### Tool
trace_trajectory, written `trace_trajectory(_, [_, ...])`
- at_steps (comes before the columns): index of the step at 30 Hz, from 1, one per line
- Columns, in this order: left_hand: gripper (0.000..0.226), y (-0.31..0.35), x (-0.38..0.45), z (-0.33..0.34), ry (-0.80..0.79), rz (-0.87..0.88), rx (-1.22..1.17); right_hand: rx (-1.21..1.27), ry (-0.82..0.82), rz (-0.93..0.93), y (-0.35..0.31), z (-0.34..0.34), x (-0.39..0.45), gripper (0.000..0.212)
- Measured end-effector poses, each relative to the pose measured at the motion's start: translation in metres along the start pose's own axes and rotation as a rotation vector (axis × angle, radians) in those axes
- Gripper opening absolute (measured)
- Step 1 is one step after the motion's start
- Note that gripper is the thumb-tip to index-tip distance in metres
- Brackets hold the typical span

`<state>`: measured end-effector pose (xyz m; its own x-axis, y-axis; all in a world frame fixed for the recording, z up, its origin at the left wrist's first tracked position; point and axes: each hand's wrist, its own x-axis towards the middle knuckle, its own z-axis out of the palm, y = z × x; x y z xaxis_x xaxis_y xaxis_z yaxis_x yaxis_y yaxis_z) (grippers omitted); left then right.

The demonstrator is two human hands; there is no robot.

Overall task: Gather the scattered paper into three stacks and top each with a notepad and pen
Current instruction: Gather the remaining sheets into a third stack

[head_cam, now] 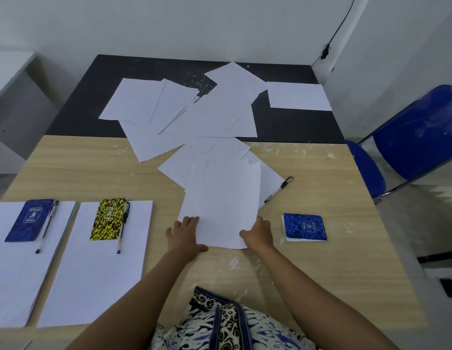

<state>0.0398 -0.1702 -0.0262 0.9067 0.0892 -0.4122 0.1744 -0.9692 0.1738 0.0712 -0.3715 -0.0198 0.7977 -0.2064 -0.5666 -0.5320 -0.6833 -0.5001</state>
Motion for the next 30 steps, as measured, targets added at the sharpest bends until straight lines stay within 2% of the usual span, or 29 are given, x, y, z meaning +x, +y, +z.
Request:
trace_trajectory(4, [0.097, 0.001, -0.001, 0.001, 0.022, 0.016, -0.043, 0.165, -0.027, 0.047, -0.003, 0.000, 0.000, 0.056])
trace_trajectory(7, [0.112, 0.003, -0.003, 0.002, 0.039, -0.003, -0.161, 0.231, -0.045, 0.019, -0.002, -0.002, 0.003, 0.049])
trace_trajectory(9, [0.121, 0.004, -0.005, 0.002, 0.029, -0.045, -0.238, 0.312, -0.092, 0.011, -0.001, -0.003, 0.004, 0.045])
trace_trajectory(11, [0.122, 0.005, -0.005, 0.003, -0.002, -0.078, -0.216, 0.367, -0.162, 0.025, -0.001, -0.002, 0.004, 0.044])
trace_trajectory(14, [0.112, 0.003, -0.005, 0.002, -0.015, -0.089, -0.088, 0.295, -0.129, 0.035, -0.003, 0.006, 0.000, 0.040])
trace_trajectory(18, [0.099, -0.003, -0.006, 0.003, 0.000, -0.028, -0.057, 0.079, -0.011, 0.040, -0.012, 0.011, -0.005, 0.055])
trace_trajectory(22, [0.093, -0.006, -0.009, 0.006, 0.005, -0.004, -0.049, 0.192, -0.086, 0.051, -0.018, 0.008, -0.003, 0.065])
trace_trajectory(26, [0.098, -0.005, -0.010, 0.007, 0.025, 0.001, -0.125, 0.139, -0.090, 0.058, -0.020, 0.005, 0.001, 0.066])
trace_trajectory(30, [0.116, -0.005, -0.010, 0.001, 0.012, -0.048, -0.299, 0.121, -0.073, 0.067, -0.018, 0.002, 0.008, 0.076])
